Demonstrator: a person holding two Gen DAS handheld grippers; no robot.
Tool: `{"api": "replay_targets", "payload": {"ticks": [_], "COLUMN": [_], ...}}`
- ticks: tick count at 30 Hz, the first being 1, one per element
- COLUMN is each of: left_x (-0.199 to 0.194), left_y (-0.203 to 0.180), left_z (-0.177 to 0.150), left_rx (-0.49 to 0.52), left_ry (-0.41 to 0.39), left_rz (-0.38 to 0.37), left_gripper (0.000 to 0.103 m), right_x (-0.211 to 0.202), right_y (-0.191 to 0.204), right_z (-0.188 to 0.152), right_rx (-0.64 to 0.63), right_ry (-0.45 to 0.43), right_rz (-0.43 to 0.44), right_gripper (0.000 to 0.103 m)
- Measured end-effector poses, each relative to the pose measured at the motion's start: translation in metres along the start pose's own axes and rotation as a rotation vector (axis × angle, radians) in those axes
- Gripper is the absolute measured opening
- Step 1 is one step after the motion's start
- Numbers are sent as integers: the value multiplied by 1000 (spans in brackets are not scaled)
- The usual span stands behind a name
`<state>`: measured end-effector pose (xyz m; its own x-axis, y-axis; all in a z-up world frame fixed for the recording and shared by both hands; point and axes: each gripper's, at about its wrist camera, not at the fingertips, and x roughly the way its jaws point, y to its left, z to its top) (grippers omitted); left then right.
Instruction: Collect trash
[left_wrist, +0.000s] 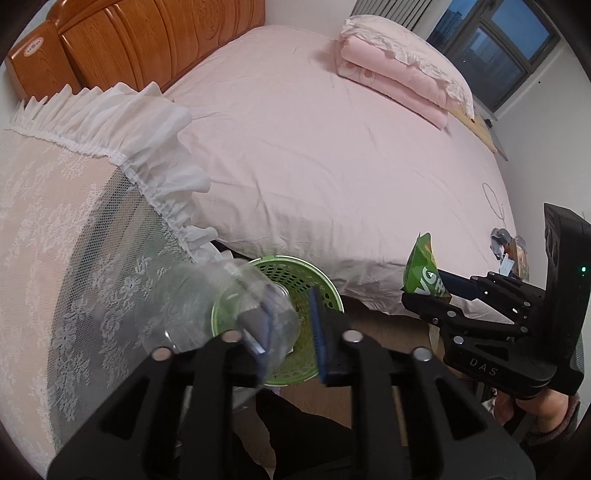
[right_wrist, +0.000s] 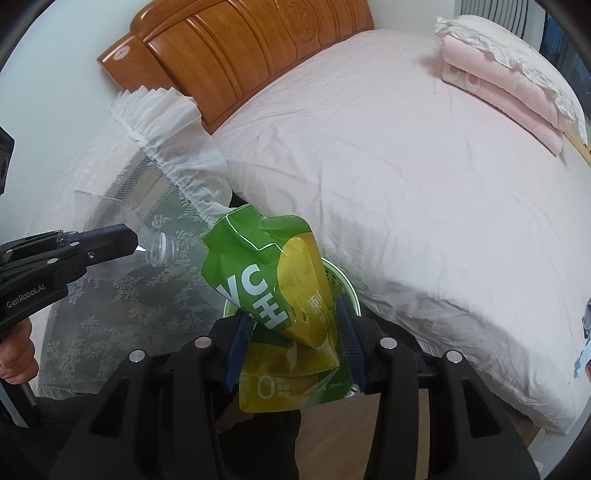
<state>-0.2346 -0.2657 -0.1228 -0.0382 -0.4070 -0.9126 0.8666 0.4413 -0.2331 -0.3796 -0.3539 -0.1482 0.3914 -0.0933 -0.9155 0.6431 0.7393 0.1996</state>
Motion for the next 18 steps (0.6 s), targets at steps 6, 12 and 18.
{"api": "replay_targets", "payload": {"ticks": [6,12,18], "left_x": [-9,-16,-22], "left_y": [-5,-1,0], "left_z": [-2,-1,-1], "left_rx": [18,17,32], "left_ry": [-35,-47,-59], "left_rz": [23,37,45], "left_gripper": [76,81,82], "right_x": [9,15,18], "right_y": [-6,-3,2], "right_z": [-5,-2,-1], "right_rx": [1,-5,-4], "right_ry": [21,30,31], "right_rz": [5,8,6], "right_gripper": [46,46,47]}}
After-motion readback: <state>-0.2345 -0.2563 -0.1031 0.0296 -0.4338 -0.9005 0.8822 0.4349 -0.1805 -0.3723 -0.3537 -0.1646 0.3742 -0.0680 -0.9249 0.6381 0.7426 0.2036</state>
